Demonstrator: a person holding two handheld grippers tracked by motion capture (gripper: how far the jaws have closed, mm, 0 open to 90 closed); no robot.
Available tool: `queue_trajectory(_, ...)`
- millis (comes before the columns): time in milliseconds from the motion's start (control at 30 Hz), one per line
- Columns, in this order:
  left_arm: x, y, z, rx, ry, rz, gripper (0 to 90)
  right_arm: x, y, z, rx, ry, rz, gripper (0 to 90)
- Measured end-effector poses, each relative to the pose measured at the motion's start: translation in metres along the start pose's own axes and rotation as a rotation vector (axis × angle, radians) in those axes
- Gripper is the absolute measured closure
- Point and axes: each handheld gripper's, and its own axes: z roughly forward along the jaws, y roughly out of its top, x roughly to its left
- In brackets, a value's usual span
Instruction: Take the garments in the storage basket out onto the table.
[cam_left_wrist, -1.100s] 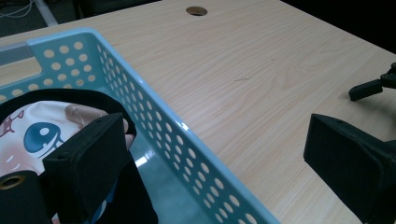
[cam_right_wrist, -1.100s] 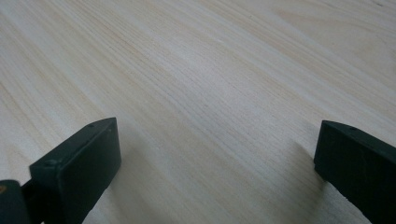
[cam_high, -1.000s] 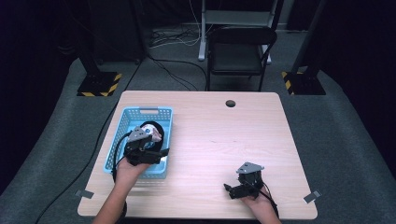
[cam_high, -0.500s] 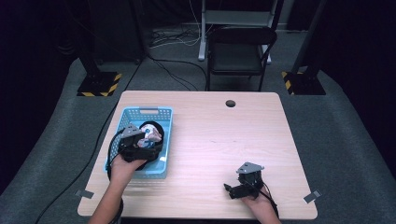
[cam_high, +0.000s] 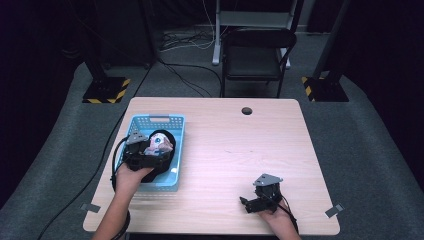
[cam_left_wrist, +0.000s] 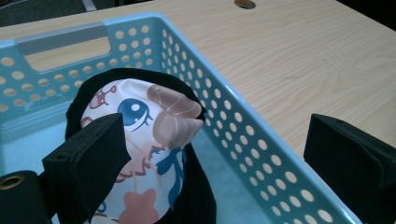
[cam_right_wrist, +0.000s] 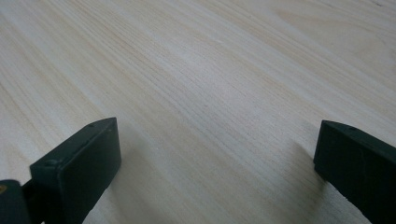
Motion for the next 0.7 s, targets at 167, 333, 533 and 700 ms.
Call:
queue_trajectory(167,0.005,-0.001,0.003,0.016,0.026,-0.010,4.9,0.000,0.000,0.000,0.000,0.000,0.000,0.0)
queue_trajectory(333,0.009,-0.004,0.006,0.038,0.042,-0.019,4.8,0.000,0.000,0.000,0.000,0.000,0.000,0.0)
queue_trajectory(533,0.011,-0.002,0.008,0.063,0.058,-0.025,4.9,0.000,0.000,0.000,0.000,0.000,0.000,0.0)
queue_trajectory(700,0.009,-0.002,0.014,0.089,0.064,-0.014,6.5,0.000,0.000,0.000,0.000,0.000,0.000,0.0)
